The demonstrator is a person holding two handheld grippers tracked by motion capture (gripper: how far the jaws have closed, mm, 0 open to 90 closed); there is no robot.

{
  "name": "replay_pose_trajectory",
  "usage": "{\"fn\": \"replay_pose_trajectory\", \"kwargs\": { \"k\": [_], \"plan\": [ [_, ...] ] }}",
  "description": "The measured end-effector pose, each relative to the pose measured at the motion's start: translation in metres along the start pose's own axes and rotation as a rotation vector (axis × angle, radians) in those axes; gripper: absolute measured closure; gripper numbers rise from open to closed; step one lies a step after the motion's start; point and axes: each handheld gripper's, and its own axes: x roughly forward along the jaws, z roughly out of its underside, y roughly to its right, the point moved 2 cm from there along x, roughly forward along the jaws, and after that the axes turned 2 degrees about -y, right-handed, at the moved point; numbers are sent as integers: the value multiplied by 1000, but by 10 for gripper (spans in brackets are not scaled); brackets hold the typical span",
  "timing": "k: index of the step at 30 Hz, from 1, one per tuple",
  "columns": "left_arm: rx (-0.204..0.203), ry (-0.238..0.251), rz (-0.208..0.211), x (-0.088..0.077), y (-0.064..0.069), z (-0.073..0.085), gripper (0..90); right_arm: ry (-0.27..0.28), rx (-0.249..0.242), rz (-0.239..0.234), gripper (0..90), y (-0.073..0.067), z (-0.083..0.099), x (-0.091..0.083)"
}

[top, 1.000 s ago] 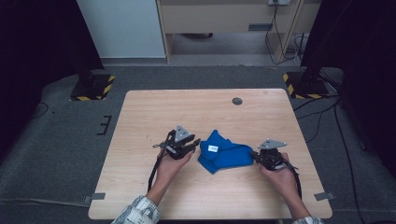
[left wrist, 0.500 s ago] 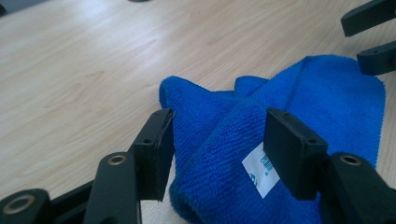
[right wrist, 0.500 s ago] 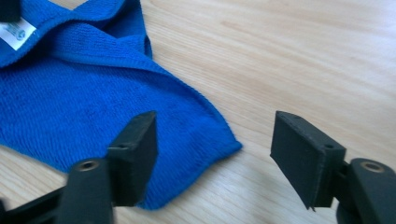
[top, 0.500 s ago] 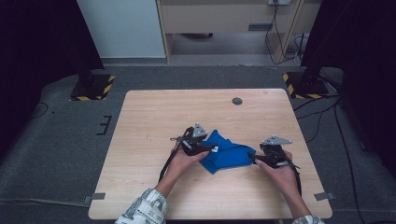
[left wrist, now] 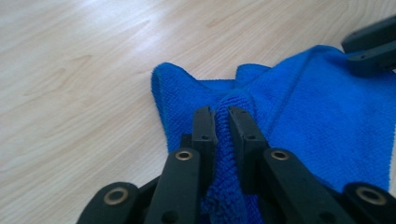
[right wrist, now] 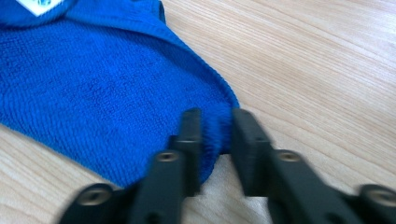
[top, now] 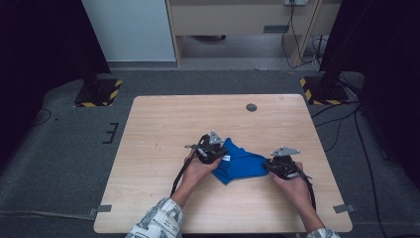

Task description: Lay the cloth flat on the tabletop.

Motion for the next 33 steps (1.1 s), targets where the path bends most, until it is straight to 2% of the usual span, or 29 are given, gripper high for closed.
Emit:
{"fn": "replay_pose_trajectory", "kwargs": {
  "k": [2,6,11,18,27,31,33],
  "plan": [
    [-24,25,-4,-3,-1,-2,817,0,-16,-4,868,1,1,-1],
    [-68,73,-4,-10,-2,-5,817,-7,-27,-16,885,-2,1,-2],
    [-77,90,2,-14,0,-7,820,-14,-45,-24,889,-2,0,-3],
    [-100,125,12,-22,-1,-5,819,5,-21,-31,890,1,-2,-10],
    [-124,144,-11,-32,-11,0,826,15,-8,-34,890,5,-3,-15],
    [-156,160,-37,-40,-18,3,835,9,-2,-32,890,6,-2,-16],
    [-137,147,-50,-41,-20,6,838,8,1,-41,890,7,-2,-16]
  ]
}}
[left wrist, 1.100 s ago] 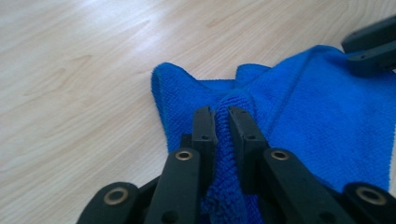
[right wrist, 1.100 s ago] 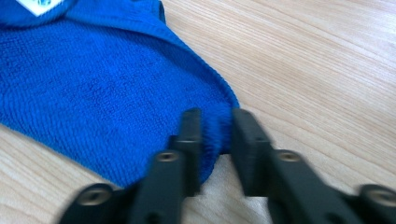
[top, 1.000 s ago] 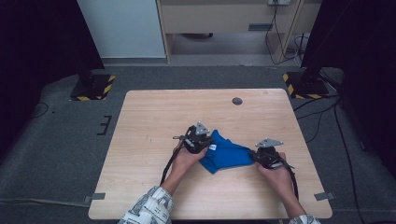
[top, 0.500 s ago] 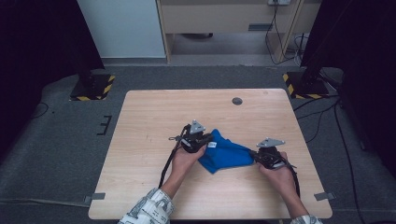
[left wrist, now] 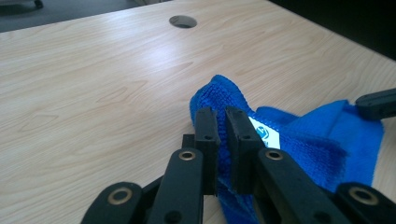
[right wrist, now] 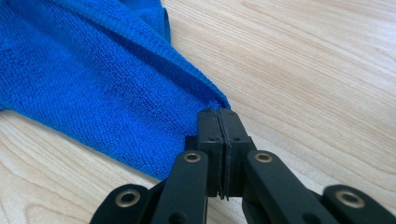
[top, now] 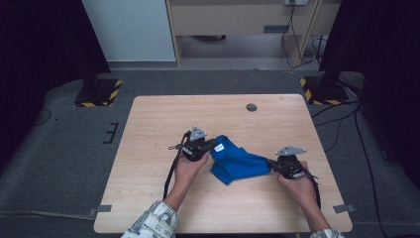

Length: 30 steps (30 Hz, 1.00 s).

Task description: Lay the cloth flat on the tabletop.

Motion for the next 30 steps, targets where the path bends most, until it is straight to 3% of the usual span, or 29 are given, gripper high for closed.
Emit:
{"fn": "replay_pose_trajectory", "kwargs": {
  "k": [5,7,13,21,24,28,30],
  "plan": [
    [-30,-4,-22,-2,-10,6,847,-14,-20,22,890,-1,-1,0],
    [-37,-8,-26,-3,-13,9,849,-9,-4,12,890,1,0,-1],
    [0,-51,-46,-10,-14,18,853,2,-13,7,890,-2,-3,-1],
    [49,-156,-62,-20,-19,51,837,-34,-71,-10,889,-18,-5,14],
    [46,-143,-55,-21,-20,52,801,-30,-86,-8,888,-19,-4,15],
    [5,-51,-60,-35,-22,39,680,-17,-82,-16,886,-20,-4,13],
    [9,-30,-63,-39,-21,36,667,-16,-86,-17,886,-20,-5,13]
  ]
}}
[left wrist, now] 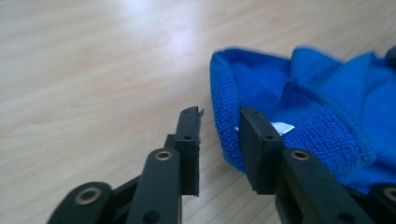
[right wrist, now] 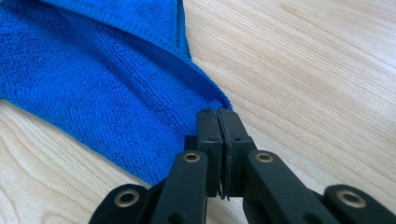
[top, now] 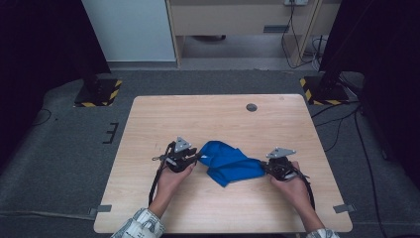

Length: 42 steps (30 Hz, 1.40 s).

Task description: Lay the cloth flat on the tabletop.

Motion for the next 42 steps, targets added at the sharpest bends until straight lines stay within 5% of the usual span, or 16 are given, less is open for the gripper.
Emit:
{"fn": "replay_pose_trajectory", "kwargs": {
  "k": [16,24,42],
  "plan": [
    [11,69,42,-3,11,-16,515,24,-22,-20,884,-5,-4,-3],
    [63,43,87,10,32,-17,420,28,-29,-23,882,-6,-4,-3],
    [97,-37,98,29,44,-5,387,39,-25,-19,879,-6,-5,-5]
  ]
}}
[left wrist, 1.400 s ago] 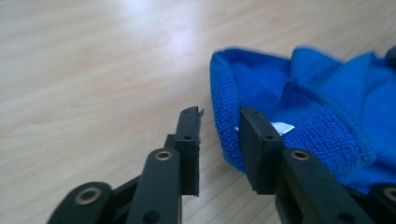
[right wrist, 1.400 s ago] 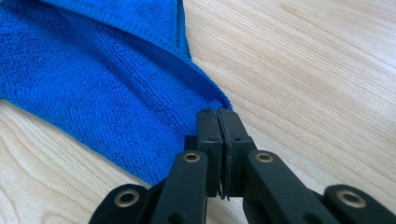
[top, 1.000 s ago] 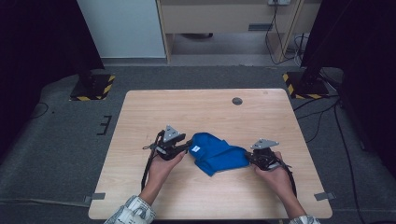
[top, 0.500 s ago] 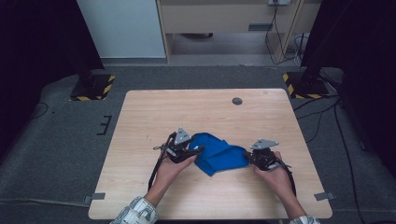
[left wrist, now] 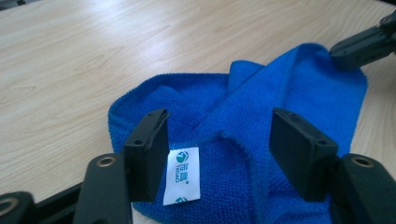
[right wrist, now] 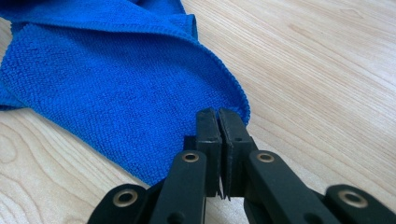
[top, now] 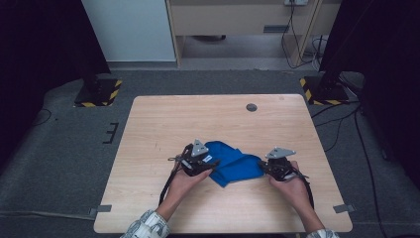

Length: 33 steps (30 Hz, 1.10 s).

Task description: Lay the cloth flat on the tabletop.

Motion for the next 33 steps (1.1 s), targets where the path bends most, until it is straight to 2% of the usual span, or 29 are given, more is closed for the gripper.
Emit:
{"fn": "replay_pose_trajectory", "kwargs": {
  "k": [4,7,10,14,16,23,29,33],
  "plan": [
    [20,-19,3,4,1,2,477,3,3,1,879,0,0,0],
    [11,-25,4,5,-2,3,554,4,4,2,880,0,0,0],
    [6,-27,-7,4,-5,4,692,4,2,6,882,0,0,0],
    [-15,-2,-35,0,-11,3,822,7,1,9,884,0,-1,-1],
    [-22,19,-55,-5,-15,1,841,8,1,11,884,1,-1,-3],
    [-88,94,-113,-25,-35,-1,861,34,20,35,886,7,-2,-9],
    [-130,137,-134,-35,-45,-3,865,46,28,43,887,11,-3,-13],
    [-140,147,-145,-39,-49,-3,870,59,32,55,888,15,-4,-17]
  ]
}}
